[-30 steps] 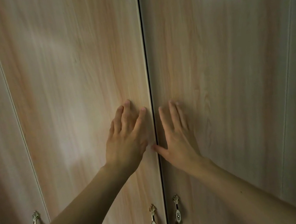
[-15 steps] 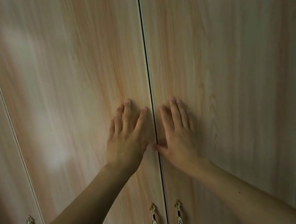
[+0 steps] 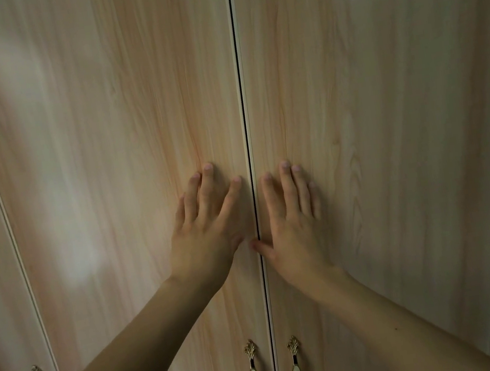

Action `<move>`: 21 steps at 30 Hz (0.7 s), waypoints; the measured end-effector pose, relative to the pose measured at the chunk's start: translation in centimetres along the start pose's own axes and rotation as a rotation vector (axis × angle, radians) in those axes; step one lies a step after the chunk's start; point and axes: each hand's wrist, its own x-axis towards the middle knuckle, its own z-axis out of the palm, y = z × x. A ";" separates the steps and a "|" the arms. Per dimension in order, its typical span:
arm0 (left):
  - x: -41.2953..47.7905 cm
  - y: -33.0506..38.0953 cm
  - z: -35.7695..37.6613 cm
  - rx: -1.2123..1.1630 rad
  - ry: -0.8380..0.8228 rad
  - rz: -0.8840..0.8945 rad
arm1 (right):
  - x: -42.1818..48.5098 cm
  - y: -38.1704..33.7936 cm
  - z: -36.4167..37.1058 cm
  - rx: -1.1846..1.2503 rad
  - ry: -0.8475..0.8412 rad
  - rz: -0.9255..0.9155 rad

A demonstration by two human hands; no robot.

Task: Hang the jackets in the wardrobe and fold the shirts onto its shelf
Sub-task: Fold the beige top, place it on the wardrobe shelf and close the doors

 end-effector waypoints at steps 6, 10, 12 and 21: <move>0.1 0.5 -1.3 0.026 -0.051 -0.006 | 0.0 0.5 -1.7 0.037 -0.086 -0.044; -0.8 0.5 -1.9 0.026 -0.101 0.023 | -0.7 1.4 -3.8 0.075 -0.150 -0.110; -1.8 0.5 -1.8 0.013 -0.148 0.026 | -1.3 1.9 -4.3 0.131 -0.180 -0.117; -3.8 0.2 -4.1 -0.332 -0.185 -0.177 | -2.7 2.5 -6.4 0.317 -0.265 -0.030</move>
